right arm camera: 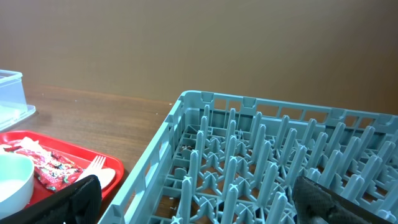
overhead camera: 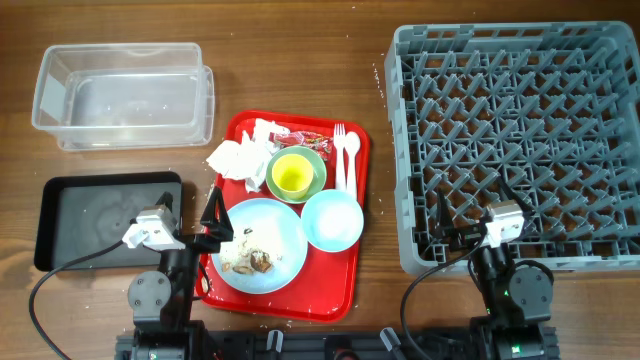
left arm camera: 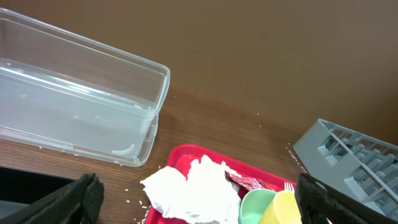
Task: Sort waste into correct bins and load items into the dishwasher rack
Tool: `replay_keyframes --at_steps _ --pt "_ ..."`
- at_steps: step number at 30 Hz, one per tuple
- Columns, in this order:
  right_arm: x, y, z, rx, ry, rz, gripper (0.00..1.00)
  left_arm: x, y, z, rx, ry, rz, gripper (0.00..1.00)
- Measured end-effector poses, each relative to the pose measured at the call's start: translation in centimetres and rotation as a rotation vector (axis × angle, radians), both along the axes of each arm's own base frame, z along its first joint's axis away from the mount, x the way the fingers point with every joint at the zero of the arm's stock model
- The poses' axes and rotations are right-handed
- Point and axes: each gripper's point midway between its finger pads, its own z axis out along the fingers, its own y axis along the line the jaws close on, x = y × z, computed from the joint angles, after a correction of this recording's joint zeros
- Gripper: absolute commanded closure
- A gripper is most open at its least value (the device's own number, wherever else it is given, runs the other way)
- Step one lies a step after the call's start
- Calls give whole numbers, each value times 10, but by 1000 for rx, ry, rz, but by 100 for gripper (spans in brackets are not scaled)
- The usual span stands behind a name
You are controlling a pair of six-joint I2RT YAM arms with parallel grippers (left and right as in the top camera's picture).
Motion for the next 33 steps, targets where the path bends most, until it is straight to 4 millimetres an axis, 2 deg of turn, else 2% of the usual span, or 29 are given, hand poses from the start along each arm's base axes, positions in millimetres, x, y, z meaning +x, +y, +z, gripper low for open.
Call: replay_keyframes --at_steps 30,31,33 --pt "0 0 0 0 0 0 0 0 0 2 -1 -10 0 0" --pt "0 0 0 0 0 0 0 0 -2 7 -15 -29 -11 0" --pt "0 0 0 0 0 0 0 -2 -24 15 -126 -46 -133 0"
